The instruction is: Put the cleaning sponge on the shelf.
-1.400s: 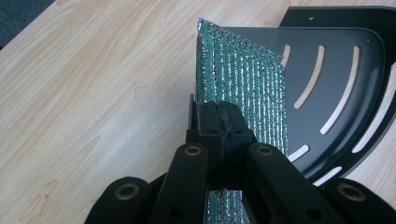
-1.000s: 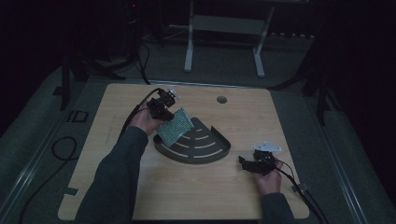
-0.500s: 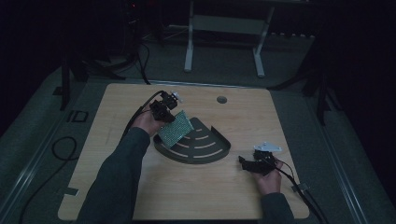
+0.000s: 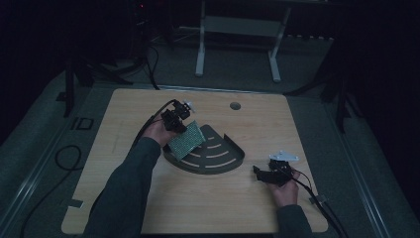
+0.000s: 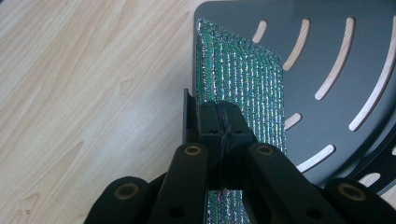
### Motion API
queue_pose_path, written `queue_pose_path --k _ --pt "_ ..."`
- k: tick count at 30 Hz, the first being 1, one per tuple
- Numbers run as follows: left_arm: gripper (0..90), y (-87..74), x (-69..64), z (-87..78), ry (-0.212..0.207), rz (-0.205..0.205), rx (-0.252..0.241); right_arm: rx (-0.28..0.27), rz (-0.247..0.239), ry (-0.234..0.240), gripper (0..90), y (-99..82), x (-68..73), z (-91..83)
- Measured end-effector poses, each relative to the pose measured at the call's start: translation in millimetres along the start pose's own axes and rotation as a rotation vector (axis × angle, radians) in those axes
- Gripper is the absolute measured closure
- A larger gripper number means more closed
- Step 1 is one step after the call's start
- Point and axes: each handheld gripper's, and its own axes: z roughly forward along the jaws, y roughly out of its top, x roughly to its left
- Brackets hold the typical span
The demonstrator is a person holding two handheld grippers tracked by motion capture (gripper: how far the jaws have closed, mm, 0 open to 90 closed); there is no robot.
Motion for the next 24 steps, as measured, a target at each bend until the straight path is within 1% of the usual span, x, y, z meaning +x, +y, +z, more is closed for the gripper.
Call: queue_pose_path --k 4,9,13,24 --pt "89.7 -2.0 1.2 4.7 0.004 -0.008 0.018 0.0 0.0 0.0 19.6 0.0 0.0 0.0" --pt "89.7 -2.6 0.1 6.9 0.007 0.0 0.029 0.0 -0.001 0.001 19.7 0.0 -0.1 0.1" --pt "89.6 -2.3 -1.2 8.1 0.0 0.006 0.033 0.0 0.0 0.001 19.6 0.0 0.0 0.1" --pt "89.4 -2.6 -3.8 12.8 -0.005 0.007 0.053 0.0 -0.001 0.001 19.6 0.1 -0.1 0.1"
